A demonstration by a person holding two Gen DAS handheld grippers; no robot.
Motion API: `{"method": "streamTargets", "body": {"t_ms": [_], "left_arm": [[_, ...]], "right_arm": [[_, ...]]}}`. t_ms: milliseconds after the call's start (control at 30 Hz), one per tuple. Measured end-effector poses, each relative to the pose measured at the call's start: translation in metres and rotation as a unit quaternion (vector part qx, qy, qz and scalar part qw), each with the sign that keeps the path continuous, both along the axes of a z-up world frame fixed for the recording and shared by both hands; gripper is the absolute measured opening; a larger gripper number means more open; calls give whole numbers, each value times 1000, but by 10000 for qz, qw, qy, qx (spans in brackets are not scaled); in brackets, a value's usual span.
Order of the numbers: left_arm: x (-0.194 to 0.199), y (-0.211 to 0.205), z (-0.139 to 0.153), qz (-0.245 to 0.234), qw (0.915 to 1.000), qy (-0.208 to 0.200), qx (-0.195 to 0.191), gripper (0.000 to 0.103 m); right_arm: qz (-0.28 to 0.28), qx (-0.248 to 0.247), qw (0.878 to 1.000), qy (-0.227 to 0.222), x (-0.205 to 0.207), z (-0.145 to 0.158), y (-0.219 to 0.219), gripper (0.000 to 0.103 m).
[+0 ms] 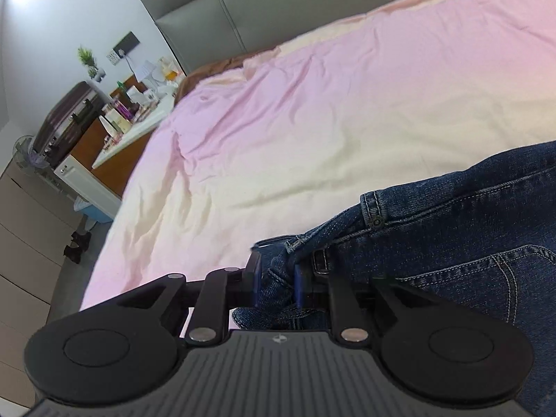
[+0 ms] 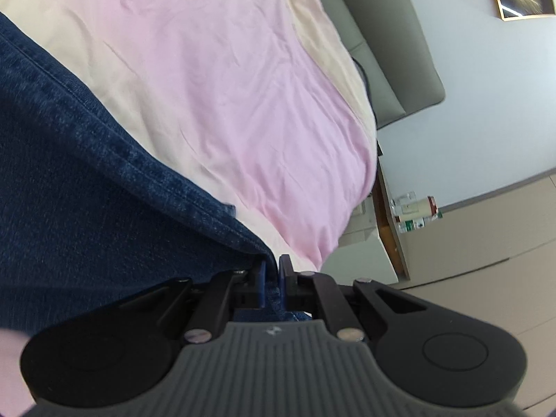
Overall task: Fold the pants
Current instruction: 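Lift and turn the jeans over with both tools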
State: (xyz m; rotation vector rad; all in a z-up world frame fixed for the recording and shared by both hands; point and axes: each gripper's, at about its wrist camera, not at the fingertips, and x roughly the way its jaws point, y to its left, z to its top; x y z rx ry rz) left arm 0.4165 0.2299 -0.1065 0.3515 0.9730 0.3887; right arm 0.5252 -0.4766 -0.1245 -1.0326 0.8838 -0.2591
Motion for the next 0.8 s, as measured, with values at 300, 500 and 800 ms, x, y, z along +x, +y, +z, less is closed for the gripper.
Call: {"method": "streamTargets", "body": {"t_ms": [300,500,800], "left_arm": [[10,-8,-36,-64,9995,149,285,21],[-9,-7,4,-66,9988,-443,214,21],[28,-6,-21,62,9996,-148,237,22]], "right_arm": [[77,-465,9984,321,31,-63,19,0],[135,-556,9980,-284,33,-48,20,0],[-160,-467,9984,-293,60,-54,31,0]]}}
